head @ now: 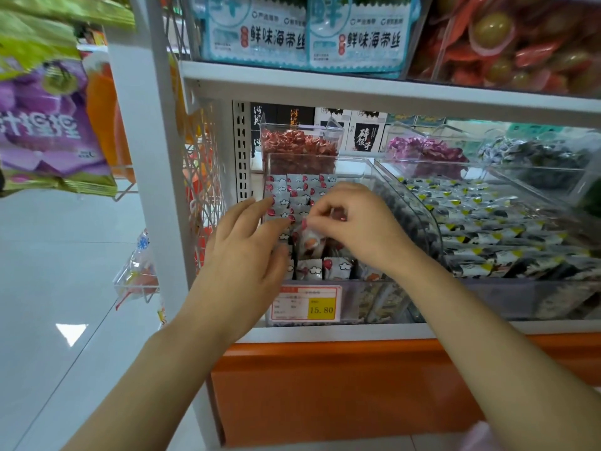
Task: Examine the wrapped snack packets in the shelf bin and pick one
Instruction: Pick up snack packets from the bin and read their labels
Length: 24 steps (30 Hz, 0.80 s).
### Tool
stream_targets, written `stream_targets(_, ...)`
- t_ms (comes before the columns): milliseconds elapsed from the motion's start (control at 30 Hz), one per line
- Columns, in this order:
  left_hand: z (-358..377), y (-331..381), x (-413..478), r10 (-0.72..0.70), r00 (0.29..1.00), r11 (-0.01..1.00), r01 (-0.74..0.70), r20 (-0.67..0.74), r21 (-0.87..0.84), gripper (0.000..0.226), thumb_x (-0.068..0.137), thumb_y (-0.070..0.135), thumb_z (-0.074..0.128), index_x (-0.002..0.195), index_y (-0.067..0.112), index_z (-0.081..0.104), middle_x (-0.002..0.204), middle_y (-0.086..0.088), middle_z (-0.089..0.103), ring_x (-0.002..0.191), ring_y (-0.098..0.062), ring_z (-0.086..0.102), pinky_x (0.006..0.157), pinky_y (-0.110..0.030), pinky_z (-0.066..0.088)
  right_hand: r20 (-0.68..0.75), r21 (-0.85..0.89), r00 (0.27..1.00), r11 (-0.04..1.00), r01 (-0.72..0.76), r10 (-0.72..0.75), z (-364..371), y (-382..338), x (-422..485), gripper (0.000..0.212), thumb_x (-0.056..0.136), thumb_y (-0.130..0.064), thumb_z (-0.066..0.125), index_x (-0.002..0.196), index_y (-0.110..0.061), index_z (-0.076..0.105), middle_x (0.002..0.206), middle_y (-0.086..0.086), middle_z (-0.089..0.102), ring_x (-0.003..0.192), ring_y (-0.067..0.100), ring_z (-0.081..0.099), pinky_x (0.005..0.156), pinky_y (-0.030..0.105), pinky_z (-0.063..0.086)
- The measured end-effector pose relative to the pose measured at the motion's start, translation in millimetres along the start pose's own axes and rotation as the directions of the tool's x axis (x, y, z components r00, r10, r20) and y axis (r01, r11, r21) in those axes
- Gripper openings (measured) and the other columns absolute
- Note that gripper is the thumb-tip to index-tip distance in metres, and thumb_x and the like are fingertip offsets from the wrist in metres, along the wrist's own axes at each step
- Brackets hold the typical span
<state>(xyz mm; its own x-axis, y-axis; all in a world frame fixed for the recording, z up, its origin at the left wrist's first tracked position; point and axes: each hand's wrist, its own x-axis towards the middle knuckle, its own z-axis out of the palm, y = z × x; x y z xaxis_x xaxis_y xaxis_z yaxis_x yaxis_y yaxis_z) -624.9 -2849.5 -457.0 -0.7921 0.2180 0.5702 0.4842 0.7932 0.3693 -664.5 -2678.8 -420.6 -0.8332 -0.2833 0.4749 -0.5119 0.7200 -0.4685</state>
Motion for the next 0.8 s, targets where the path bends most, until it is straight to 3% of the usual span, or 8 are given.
stream_targets(133, -3, 4, -1, -0.024, 0.995, 0.999, 0.027, -0.098, 0.025, 0.031, 0.090, 0.014, 0.055, 0.120, 0.012, 0.062, 0.135, -0.005, 0.051, 0.129, -0.030, 0.036, 0.104, -0.044, 0.027, -0.244, 0.239, 0.968, 0.971, 0.009, 0.051, -18, -3, -14, 0.017, 0.087, -0.014, 0.062, 0.076, -0.027, 0.059, 0.078, -0.013, 0.058, 0.068, -0.003, 0.053, 0.064, 0.011, 0.042)
stream_targets(300, -3, 11, -4, -0.020, 0.989, 1.000, 0.021, -0.148, 0.005, 0.031, 0.092, 0.024, 0.052, 0.117, 0.009, 0.064, 0.119, -0.008, 0.058, 0.114, -0.030, 0.043, 0.096, -0.032, 0.025, -0.392, 0.490, 0.897, 0.871, 0.017, 0.203, -32, -2, -34, 0.014, 0.093, -0.010, 0.054, 0.082, -0.017, 0.060, 0.069, -0.009, 0.062, 0.055, 0.008, 0.057, 0.053, 0.024, 0.051)
stream_targets(367, -3, 16, -5, -0.034, 0.991, 0.999, 0.030, -0.132, -0.033, 0.041, 0.092, 0.033, 0.041, 0.118, 0.011, 0.063, 0.118, -0.004, 0.055, 0.112, -0.020, 0.038, 0.093, -0.022, 0.019, -0.359, 0.625, 0.884, 0.781, -0.010, 0.299, -33, 0, -40, 0.013, 0.094, -0.009, 0.052, 0.084, -0.010, 0.061, 0.067, -0.007, 0.062, 0.053, 0.011, 0.057, 0.054, 0.027, 0.052)
stream_targets(467, -2, 20, -4, -0.050, 0.992, 0.993, 0.038, -0.112, -0.108, 0.047, 0.096, 0.043, 0.032, 0.105, 0.012, 0.066, 0.113, 0.000, 0.054, 0.104, -0.011, 0.032, 0.086, -0.014, 0.016, -0.209, 0.842, 0.882, 0.536, -0.057, 0.422, -28, -2, -47, 0.016, 0.094, -0.006, 0.050, 0.084, -0.007, 0.061, 0.065, -0.004, 0.063, 0.053, 0.008, 0.058, 0.051, 0.021, 0.050)
stream_targets(533, -3, 21, -2, -0.071, 0.993, 0.978, 0.050, -0.095, -0.203, 0.040, 0.095, 0.042, 0.032, 0.082, 0.019, 0.062, 0.094, 0.005, 0.053, 0.094, -0.015, 0.040, 0.079, -0.019, 0.023, -0.120, 0.914, 0.870, 0.394, -0.090, 0.478, -24, -2, -50, 0.016, 0.093, -0.006, 0.050, 0.082, -0.006, 0.062, 0.067, 0.000, 0.062, 0.054, 0.009, 0.059, 0.051, 0.020, 0.051)
stream_targets(600, -4, 22, 0, -0.122, 0.987, 0.932, 0.079, -0.103, -0.353, 0.025, 0.092, 0.034, 0.042, 0.068, 0.030, 0.049, 0.073, 0.012, 0.048, 0.076, -0.005, 0.046, 0.066, -0.018, 0.031, -0.057, 0.946, 0.867, 0.305, -0.111, 0.495, -23, -1, -52, 0.014, 0.091, -0.004, 0.052, 0.082, -0.005, 0.063, 0.068, 0.002, 0.063, 0.056, 0.010, 0.060, 0.051, 0.021, 0.051)
stream_targets(700, -7, 22, 0, -0.308, 0.948, 0.753, 0.188, -0.084, -0.630, 0.020, 0.091, 0.025, 0.052, 0.072, 0.026, 0.057, 0.063, 0.009, 0.058, 0.054, 0.002, 0.049, 0.051, -0.006, 0.038, 0.032, 0.961, 0.880, 0.227, -0.157, 0.474, -24, 1, -54, 0.010, 0.084, 0.002, 0.055, 0.087, -0.003, 0.064, 0.067, 0.002, 0.066, 0.059, 0.011, 0.062, 0.053, 0.020, 0.053)
stream_targets(800, -7, 19, 1, -0.422, 0.906, 0.581, 0.234, -0.043, -0.780, 0.016, 0.091, 0.016, 0.056, 0.075, 0.015, 0.057, 0.061, 0.001, 0.062, 0.051, -0.007, 0.054, 0.047, -0.014, 0.044, 0.092, 0.963, 0.880, 0.185, -0.198, 0.466, -24, 2, -55, 0.016, 0.078, 0.006, 0.057, 0.091, -0.002, 0.064, 0.068, 0.005, 0.067, 0.059, 0.012, 0.065, 0.054, 0.020, 0.053)
